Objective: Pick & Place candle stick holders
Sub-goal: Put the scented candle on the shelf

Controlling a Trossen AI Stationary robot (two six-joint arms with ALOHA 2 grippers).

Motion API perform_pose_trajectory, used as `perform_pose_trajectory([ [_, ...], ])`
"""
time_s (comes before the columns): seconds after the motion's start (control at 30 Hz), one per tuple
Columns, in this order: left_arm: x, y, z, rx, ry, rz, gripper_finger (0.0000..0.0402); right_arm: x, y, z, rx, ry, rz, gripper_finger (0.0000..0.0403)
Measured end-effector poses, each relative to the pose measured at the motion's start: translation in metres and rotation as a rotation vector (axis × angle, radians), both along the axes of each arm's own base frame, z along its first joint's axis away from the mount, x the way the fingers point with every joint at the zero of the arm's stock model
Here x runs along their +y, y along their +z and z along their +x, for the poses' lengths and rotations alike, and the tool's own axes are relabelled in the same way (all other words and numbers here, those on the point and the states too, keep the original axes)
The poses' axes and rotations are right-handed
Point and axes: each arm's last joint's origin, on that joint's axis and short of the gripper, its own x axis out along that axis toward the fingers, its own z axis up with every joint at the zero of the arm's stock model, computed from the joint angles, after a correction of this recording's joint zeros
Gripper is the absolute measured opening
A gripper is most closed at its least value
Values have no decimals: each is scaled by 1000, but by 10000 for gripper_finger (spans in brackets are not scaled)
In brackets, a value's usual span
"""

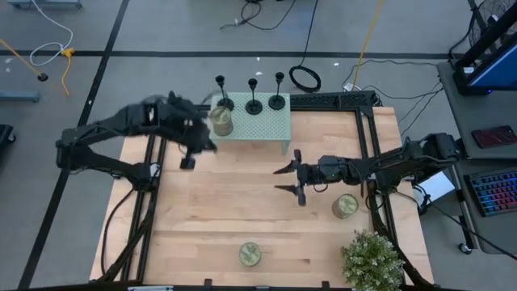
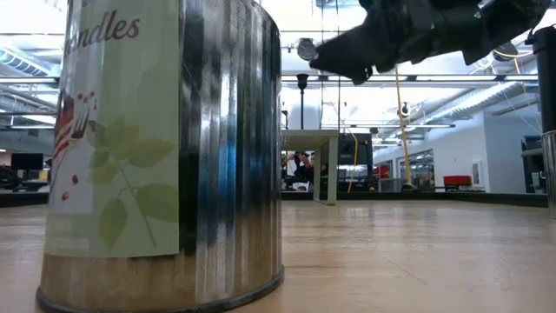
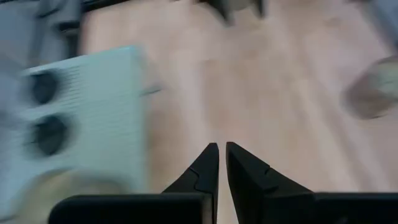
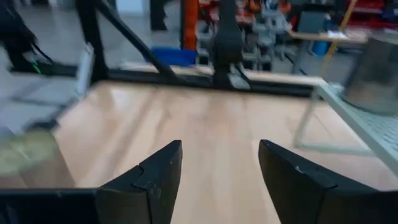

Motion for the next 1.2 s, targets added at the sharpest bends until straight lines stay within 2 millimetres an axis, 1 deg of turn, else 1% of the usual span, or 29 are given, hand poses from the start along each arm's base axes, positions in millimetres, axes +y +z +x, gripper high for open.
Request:
perform_pose_trajectory([
  [0.07, -10, -23, 3, -45, -56, -46, 35, 8, -4, 4, -13, 24, 22, 219],
  [0.13, -21, -49, 7, -90, -99, -44, 35, 17, -11, 7, -6, 50, 35, 232],
  [0.23, -35, -88, 11, -135, -97, -26, 35, 29, -18, 11, -17, 88, 57, 249],
  [0.27, -40, -99, 13, -158, -90, -37, 35, 33, -19, 11, -17, 101, 66, 252],
  [0.4, -61, -135, 15, -185, -97, -142, 35, 49, -21, 12, -59, 131, 118, 255],
  [0.5, -75, -152, 17, -200, -98, -230, 35, 63, -19, 14, -67, 143, 125, 249],
  [0.6, -86, -159, 19, -207, -102, -270, 35, 80, -15, 20, -33, 193, 108, 243],
  [0.67, -90, -162, 19, -201, -102, -258, 36, 94, -10, 29, -4, 228, 78, 240],
  [0.77, -96, -163, 22, -216, -102, -263, 45, 115, -7, 42, 91, 295, 6, 238],
  [0.83, -99, -164, 24, -227, -103, -260, 63, 128, -8, 52, 158, 369, -25, 238],
  [0.97, -102, -166, 29, -240, -84, -263, 111, 151, -2, 71, 200, 535, -66, 238],
  [1.1, -102, -170, 31, -230, -53, -242, 151, 164, -3, 84, 230, 663, -100, 232],
  [1.2, -102, -171, 31, -220, -49, -237, 168, 163, -13, 87, 299, 716, -138, 216],
])
